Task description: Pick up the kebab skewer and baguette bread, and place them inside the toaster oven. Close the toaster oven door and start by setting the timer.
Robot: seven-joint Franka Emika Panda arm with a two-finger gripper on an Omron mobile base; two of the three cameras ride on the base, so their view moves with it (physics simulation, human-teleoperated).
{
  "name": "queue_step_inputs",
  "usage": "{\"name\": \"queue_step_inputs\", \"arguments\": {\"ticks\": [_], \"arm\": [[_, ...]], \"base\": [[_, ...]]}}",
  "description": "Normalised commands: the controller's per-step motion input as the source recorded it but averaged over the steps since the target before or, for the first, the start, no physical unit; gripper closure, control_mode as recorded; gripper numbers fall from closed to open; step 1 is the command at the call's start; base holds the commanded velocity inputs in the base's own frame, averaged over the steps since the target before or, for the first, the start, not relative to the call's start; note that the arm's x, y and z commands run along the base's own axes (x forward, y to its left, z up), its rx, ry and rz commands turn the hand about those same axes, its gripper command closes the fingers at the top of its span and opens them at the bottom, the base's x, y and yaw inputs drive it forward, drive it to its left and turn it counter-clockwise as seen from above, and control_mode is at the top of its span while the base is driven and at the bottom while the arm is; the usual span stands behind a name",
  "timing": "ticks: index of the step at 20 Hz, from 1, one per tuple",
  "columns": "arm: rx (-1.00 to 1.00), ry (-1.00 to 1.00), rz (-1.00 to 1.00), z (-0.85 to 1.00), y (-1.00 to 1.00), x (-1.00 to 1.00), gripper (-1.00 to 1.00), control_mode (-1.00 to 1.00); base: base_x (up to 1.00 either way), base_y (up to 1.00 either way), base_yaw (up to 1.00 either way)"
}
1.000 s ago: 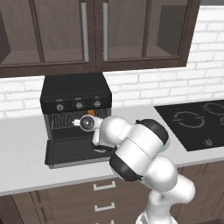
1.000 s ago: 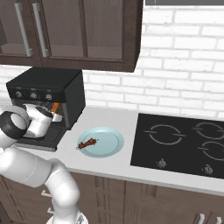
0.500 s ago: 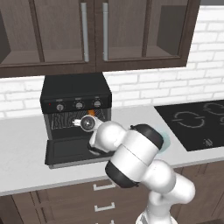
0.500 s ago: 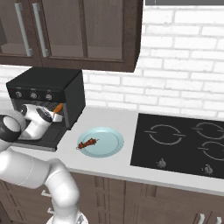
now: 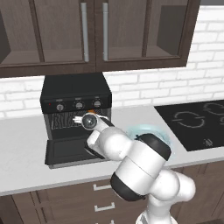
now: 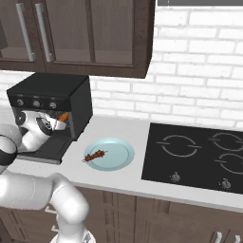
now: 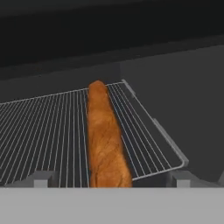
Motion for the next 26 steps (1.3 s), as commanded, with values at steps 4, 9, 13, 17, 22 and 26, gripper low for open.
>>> {"name": "queue_step_inputs", "arguments": {"ticks": [4,9,13,17,22,26], "arm": [[0.03,0.08,-0.01,0.50,-0.04,-0.48,-1.00,-1.00],[0.08,0.17,-0.04,0.19,-0.42,-0.91,-1.00,-1.00],[0.06,0.14,-0.05,0.23,-0.73,-0.71,-1.00,-1.00],[0.04,0.17,-0.11,0.18,-0.89,-0.45,-1.00,-1.00],[0.03,0.21,-0.12,0.03,-0.93,-0.32,-1.00,-1.00],[0.02,0.07,0.00,-0.15,-0.43,0.02,-1.00,-1.00]], "base": [[0.00,0.00,0.00],[0.00,0.00,0.00],[0.00,0.00,0.00],[0.00,0.00,0.00],[0.00,0.00,0.00],[0.00,0.00,0.00]]}}
